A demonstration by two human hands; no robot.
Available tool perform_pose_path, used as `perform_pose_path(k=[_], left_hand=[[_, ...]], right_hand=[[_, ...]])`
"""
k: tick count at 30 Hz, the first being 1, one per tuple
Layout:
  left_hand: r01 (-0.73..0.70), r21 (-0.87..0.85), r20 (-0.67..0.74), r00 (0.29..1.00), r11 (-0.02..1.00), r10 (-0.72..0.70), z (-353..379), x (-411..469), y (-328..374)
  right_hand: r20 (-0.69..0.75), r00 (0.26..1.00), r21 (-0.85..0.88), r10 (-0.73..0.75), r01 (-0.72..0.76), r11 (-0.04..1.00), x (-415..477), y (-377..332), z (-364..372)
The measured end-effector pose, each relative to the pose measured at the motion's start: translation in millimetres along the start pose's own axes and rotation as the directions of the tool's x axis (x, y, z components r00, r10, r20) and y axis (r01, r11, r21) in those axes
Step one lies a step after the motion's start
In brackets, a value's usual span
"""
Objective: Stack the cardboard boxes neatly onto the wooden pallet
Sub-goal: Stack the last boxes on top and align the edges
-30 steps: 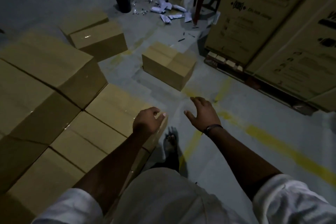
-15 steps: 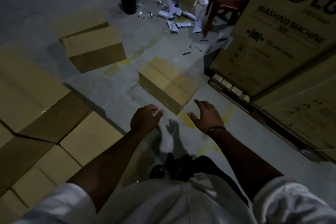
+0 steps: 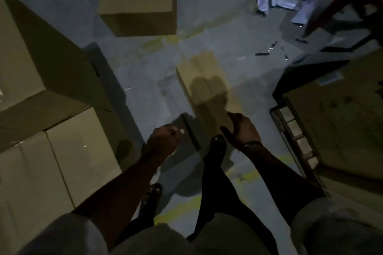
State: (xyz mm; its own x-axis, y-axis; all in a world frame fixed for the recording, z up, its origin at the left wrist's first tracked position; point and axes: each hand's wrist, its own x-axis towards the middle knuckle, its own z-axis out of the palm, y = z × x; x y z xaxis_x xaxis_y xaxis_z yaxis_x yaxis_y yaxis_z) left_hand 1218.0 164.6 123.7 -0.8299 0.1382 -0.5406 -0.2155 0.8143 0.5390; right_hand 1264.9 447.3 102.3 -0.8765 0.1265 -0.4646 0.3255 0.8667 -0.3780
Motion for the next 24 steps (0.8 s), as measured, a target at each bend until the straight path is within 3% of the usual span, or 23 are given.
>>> perform_pose_path(k=[7, 13, 15, 18, 21, 24], left_hand=[[0.163, -0.025, 0.023, 0.987, 0.986, -0.162, 96, 111, 28], [0.248, -0.088, -0.014, 0.968, 0.965, -0.25, 188, 215, 18], [0.279, -0.105, -0.043, 0.958, 0.955, -0.285, 213, 245, 7], [0.343, -0.225, -0.077, 0.927, 0.912, -0.367, 244, 282, -14], [0.32, -0.401, -0.117, 0.911, 0.858, -0.395, 270, 315, -31], [0.25, -0.473, -0.105, 0.936, 0.845, -0.335, 290, 339, -38]], right_hand=[[0.101, 0.994, -0.03, -0.032, 0.035, 0.999, 134, 100, 22], [-0.075, 0.982, -0.051, -0.174, 0.171, 0.984, 245, 163, 83], [-0.071, 0.97, -0.046, -0.232, 0.229, 0.972, 283, 179, 109], [-0.003, 0.979, -0.134, -0.206, 0.204, 0.97, 330, 191, 146], [-0.137, 0.928, -0.222, -0.345, 0.311, 0.924, 366, 191, 168], [-0.195, 0.918, -0.164, -0.347, 0.318, 0.934, 394, 192, 180]])
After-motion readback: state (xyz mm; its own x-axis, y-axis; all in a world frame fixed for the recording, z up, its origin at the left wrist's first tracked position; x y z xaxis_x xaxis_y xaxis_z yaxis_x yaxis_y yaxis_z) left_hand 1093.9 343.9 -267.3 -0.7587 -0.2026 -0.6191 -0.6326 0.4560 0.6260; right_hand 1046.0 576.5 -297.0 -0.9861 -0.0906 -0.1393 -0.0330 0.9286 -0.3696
